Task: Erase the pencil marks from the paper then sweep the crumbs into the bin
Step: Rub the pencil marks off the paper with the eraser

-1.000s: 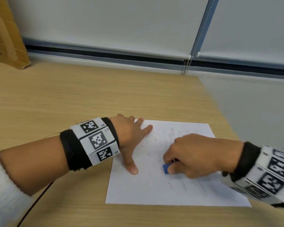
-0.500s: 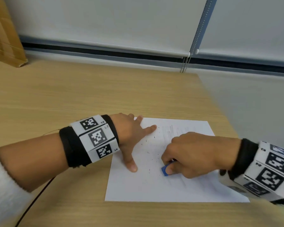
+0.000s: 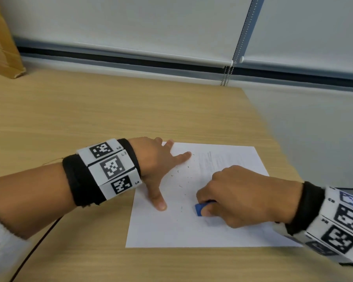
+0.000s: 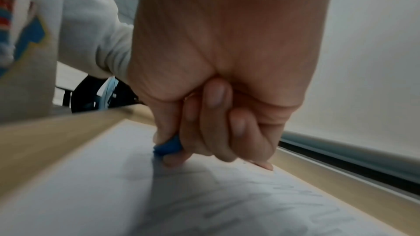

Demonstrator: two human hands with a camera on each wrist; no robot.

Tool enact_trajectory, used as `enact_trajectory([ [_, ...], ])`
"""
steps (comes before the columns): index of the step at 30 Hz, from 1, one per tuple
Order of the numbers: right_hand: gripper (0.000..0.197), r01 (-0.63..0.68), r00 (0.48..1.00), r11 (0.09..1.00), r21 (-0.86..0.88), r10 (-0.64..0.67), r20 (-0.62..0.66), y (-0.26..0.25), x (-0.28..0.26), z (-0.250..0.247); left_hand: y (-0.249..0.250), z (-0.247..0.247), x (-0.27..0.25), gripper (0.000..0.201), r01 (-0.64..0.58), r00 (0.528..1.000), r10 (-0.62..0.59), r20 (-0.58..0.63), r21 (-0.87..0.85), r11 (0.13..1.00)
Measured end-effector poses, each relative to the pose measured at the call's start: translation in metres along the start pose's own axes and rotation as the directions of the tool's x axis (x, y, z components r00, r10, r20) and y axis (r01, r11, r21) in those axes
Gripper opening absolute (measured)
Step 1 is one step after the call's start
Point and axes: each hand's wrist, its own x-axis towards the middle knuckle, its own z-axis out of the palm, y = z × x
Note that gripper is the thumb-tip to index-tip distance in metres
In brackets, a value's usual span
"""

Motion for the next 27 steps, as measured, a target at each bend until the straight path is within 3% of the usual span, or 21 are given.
enact_trajectory([
  [3,0.027,0.011,0.996,0.999,0.040,-0.015,0.084,-0.005,-0.011,-0.001,0.001,0.000,-0.001,0.141,0.006,1.000,-0.006,0.012,-0.003,1.000],
  [7,0.029,-0.093,0.995,0.996,0.007,0.093,-0.038,0.005,0.003,-0.003,0.001,0.000,0.002,0.141,0.006,1.000,-0.006,0.016,0.002,1.000],
  [12,0.028,0.000,0.998,0.997,0.079,-0.005,0.068,0.001,-0.012,0.007,0.000,0.000,0.000,0.141,0.001,1.000,-0.001,0.019,-0.007,1.000],
  [17,0.028,-0.090,0.996,0.994,0.060,0.090,-0.007,0.010,-0.006,0.006,0.000,-0.001,0.001,0.140,-0.007,1.000,0.007,0.022,0.000,1.000],
  [21,0.033,-0.033,0.994,0.993,0.113,0.020,0.112,0.000,-0.015,0.004,-0.001,-0.002,0.000,0.143,-0.008,1.000,0.008,0.028,-0.014,1.000],
  [27,0.033,-0.099,0.993,0.993,0.058,0.102,-0.062,0.017,0.005,0.003,0.001,-0.001,-0.002,0.149,0.009,1.000,-0.009,0.010,0.007,1.000],
])
